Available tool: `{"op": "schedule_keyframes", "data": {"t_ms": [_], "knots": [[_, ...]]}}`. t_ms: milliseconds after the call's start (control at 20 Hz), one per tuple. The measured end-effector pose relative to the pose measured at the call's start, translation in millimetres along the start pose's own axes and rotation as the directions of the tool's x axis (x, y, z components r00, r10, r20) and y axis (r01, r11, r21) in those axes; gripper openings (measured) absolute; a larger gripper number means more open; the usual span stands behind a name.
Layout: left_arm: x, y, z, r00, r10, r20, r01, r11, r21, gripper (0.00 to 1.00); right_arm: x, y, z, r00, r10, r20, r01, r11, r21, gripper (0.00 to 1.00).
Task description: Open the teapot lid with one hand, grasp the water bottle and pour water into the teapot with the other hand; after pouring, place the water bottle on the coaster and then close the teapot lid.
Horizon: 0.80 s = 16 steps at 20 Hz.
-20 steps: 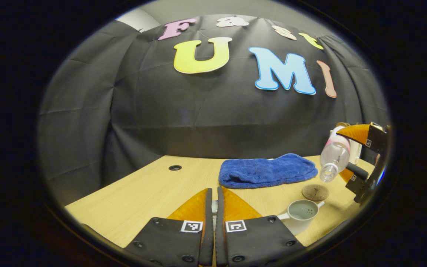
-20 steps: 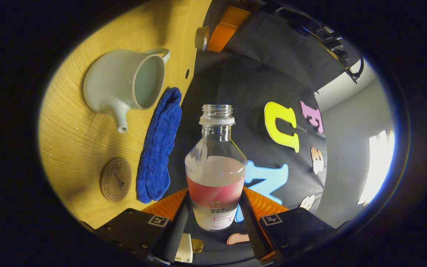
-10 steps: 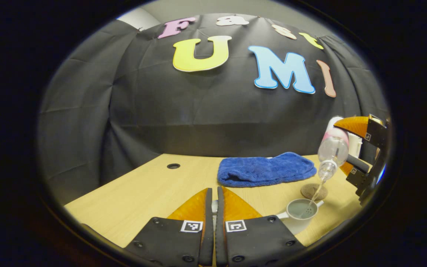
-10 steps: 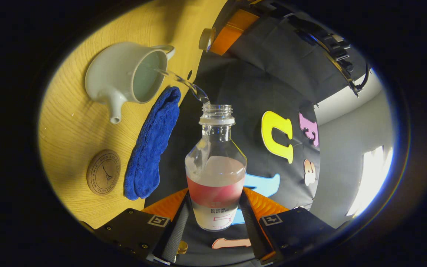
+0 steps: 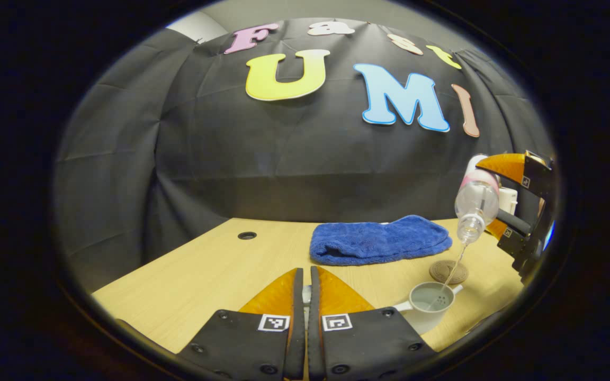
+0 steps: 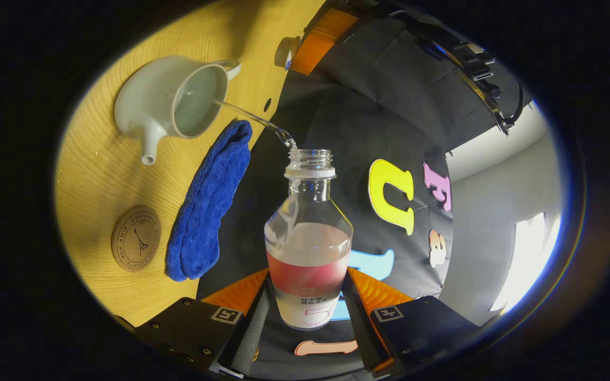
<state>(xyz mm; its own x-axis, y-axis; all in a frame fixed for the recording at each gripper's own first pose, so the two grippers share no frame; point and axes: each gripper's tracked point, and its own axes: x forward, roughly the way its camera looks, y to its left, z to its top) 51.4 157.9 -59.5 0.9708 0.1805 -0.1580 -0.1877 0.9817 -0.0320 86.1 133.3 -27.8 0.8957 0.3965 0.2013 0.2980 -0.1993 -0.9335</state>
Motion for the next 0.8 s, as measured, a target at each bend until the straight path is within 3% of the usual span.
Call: {"op": "schedule_keyframes", "data": {"t_ms": [800], "knots": [[2, -2, -3, 1.0, -0.002, -0.013, 0.002, 1.0, 0.006, 0.09, 13, -17, -7, 1.0, -0.011, 0.006, 0.012, 0.999, -0.036, 0.74]]}}
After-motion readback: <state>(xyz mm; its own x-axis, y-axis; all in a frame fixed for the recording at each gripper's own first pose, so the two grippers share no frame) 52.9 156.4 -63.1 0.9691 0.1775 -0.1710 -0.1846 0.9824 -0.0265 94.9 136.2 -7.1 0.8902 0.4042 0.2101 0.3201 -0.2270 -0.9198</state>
